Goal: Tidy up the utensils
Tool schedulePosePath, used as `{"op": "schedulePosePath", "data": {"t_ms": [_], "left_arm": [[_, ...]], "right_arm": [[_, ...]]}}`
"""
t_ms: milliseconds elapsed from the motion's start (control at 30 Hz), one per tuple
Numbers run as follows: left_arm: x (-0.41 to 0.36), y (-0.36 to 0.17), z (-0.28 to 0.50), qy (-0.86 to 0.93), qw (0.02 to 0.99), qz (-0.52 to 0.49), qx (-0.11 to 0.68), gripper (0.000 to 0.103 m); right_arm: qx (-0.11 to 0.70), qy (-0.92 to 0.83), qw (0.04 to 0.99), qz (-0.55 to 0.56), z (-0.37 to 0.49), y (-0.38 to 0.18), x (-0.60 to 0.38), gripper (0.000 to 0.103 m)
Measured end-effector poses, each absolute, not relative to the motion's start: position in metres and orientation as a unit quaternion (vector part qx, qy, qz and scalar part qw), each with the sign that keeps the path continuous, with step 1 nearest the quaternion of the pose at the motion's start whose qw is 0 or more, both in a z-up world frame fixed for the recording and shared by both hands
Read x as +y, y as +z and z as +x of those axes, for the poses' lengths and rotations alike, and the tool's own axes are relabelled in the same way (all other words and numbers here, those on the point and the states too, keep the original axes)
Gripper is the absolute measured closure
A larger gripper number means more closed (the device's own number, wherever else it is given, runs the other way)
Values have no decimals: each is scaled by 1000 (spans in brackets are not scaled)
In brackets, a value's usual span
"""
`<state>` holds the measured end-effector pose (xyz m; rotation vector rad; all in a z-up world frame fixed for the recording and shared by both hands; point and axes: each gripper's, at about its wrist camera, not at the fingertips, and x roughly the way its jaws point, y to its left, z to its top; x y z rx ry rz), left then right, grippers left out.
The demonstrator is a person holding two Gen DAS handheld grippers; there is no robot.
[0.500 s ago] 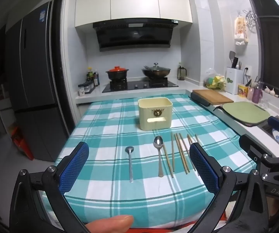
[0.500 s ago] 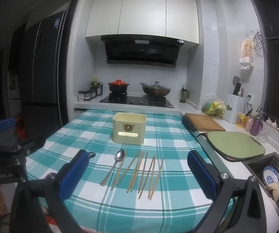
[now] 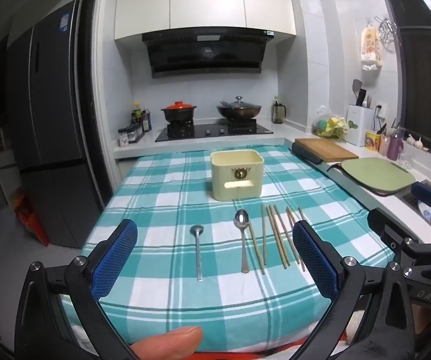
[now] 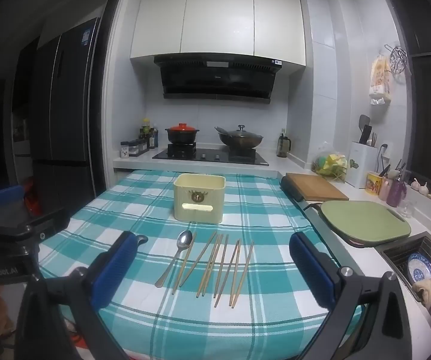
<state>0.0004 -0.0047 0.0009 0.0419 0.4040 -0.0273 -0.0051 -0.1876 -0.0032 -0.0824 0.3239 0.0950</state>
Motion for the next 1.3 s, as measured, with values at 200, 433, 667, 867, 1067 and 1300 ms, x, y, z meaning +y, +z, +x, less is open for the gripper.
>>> {"op": "schedulePosePath", "data": {"t_ms": [200, 433, 667, 867, 1067, 1300], "left_arm": [[-6, 1, 0, -13, 979, 21, 201, 0], [-5, 0, 1, -14, 979, 20, 202, 0], [-6, -1, 1, -14, 979, 20, 203, 0], [-5, -2, 1, -14, 979, 20, 203, 0], [-6, -3, 1, -14, 979, 21, 203, 0], [-6, -3, 1, -14, 979, 21, 203, 0]], "right_arm": [[161, 47, 985, -38, -6, -3, -190, 0], [160, 46, 986, -32, -6, -3, -191, 0], [160, 45, 986, -30, -6, -4, -193, 0], [161, 47, 985, -29, -6, -4, -192, 0], [161, 46, 985, -27, -7, -6, -193, 0], [161, 41, 986, -21, -2, -6, -194, 0]]}}
